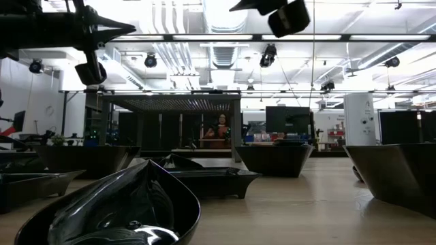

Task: Pick & Place Mini shaped plates
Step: Stack the square plate on top of the other square plates on the shelf

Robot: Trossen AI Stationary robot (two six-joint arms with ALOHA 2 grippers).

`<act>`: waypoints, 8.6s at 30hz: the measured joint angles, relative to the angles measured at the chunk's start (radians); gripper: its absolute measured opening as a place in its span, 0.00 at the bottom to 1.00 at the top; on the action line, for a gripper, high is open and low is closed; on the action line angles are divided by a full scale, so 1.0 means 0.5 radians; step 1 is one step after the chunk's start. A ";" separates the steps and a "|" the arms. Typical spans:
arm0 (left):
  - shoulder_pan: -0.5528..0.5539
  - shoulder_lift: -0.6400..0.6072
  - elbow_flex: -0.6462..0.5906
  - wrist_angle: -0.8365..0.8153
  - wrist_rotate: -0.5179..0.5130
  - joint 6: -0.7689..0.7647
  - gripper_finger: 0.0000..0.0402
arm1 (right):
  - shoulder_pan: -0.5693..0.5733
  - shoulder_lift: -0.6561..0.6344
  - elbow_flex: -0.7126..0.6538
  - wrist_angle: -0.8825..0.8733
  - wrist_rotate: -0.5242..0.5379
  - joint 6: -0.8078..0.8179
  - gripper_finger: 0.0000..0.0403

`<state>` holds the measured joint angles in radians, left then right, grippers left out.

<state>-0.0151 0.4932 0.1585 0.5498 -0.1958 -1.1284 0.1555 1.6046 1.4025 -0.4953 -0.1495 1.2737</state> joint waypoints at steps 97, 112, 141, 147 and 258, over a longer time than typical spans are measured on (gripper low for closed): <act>-0.121 0.017 0.754 -2.031 0.862 1.594 0.00 | 0.586 0.919 0.092 0.056 0.508 0.960 0.20; -0.121 0.017 0.753 -2.028 0.860 1.586 0.00 | 0.579 0.923 0.031 0.131 0.525 0.948 0.20; -0.121 0.018 0.752 -2.030 0.822 1.455 0.00 | 0.568 1.012 0.190 0.283 0.622 0.905 0.21; -0.121 0.018 0.752 -2.031 0.822 1.420 0.00 | 0.506 1.013 0.195 0.278 0.621 0.804 0.19; -0.121 0.018 0.751 -2.029 0.785 1.367 0.00 | 0.426 1.117 0.136 0.437 0.456 -0.690 0.02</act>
<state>-0.0754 0.5021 0.5339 -0.4645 0.1967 -0.4450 0.3683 2.1632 1.4704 -0.2768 0.0784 0.9285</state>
